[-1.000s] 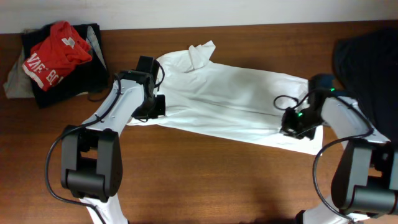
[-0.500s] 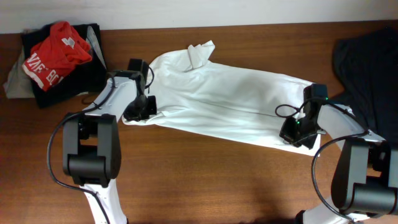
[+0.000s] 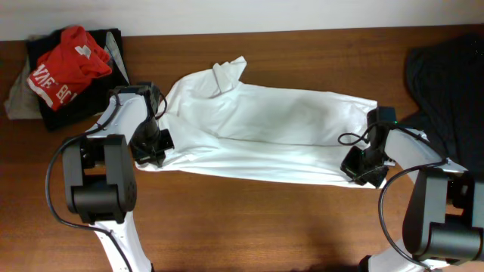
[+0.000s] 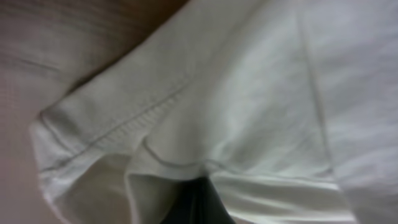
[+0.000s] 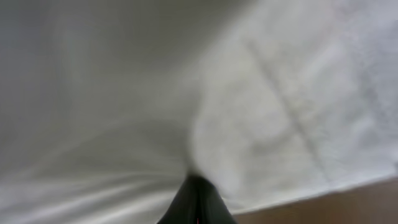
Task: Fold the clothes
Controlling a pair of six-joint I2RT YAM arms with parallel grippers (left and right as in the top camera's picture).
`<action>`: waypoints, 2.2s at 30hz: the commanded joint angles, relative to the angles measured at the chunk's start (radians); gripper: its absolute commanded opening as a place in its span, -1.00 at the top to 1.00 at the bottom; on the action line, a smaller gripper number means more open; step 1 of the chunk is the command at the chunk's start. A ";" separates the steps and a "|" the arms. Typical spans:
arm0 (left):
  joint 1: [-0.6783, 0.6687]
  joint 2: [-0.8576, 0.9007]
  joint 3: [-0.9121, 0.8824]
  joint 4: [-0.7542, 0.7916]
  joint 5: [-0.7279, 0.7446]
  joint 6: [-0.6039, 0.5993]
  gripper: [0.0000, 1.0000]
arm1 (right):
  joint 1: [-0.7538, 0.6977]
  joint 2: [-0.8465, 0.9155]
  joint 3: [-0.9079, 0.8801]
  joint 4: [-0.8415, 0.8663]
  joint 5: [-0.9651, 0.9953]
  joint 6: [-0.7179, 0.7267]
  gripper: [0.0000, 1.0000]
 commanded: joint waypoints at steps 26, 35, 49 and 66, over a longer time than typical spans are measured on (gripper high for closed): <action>-0.027 -0.356 -0.023 0.027 0.011 -0.020 -0.26 | -0.077 -0.323 -0.003 -0.102 -0.145 -0.117 -0.11; -0.043 -0.299 -0.022 0.071 0.022 0.006 -0.39 | 0.027 -0.323 -0.003 -0.011 -0.159 -0.117 -0.25; -0.043 -0.299 -0.022 0.100 0.022 0.001 -0.98 | 0.027 -0.236 -0.014 -0.005 -0.159 -0.117 -0.14; -0.043 -0.299 -0.022 0.100 0.022 0.002 -0.98 | 0.027 -0.063 -0.037 0.087 -0.125 -0.132 0.92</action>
